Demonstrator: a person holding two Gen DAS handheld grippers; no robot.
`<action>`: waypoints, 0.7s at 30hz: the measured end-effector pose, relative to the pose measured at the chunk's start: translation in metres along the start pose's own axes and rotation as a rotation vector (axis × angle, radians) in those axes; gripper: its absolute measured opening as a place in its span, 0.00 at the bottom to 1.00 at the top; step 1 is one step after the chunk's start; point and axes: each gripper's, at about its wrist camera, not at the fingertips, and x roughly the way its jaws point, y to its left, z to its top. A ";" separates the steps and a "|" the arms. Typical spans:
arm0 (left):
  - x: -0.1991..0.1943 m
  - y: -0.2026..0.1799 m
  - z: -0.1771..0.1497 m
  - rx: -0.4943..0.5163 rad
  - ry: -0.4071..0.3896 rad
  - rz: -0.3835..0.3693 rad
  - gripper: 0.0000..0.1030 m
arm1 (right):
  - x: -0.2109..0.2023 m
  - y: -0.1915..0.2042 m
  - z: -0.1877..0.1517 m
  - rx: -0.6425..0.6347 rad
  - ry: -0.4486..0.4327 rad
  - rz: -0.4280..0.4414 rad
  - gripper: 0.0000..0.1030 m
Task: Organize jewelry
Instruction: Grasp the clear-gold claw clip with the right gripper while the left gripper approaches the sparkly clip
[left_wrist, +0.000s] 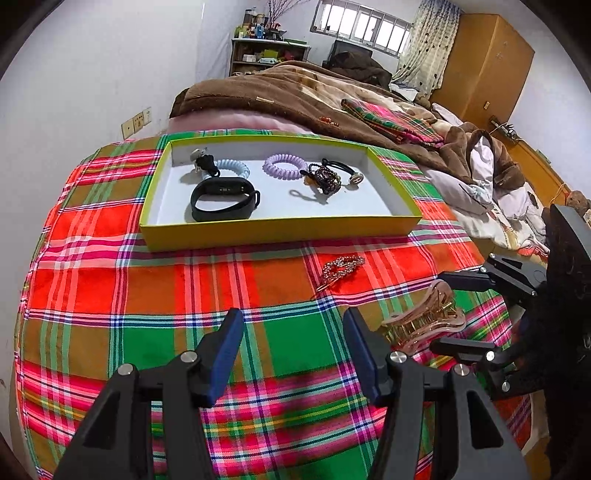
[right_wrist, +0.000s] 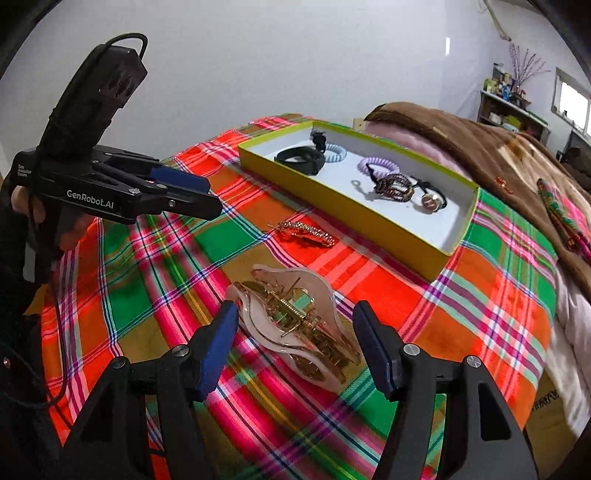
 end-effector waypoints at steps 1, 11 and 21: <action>0.001 0.000 0.000 0.002 0.003 0.000 0.56 | 0.001 0.001 0.000 -0.007 0.003 0.003 0.63; 0.006 0.005 0.000 -0.003 0.010 -0.006 0.56 | 0.000 0.004 -0.010 0.085 0.025 -0.005 0.47; 0.005 0.007 0.001 0.004 0.007 -0.012 0.56 | -0.006 0.007 -0.016 0.160 -0.018 -0.043 0.25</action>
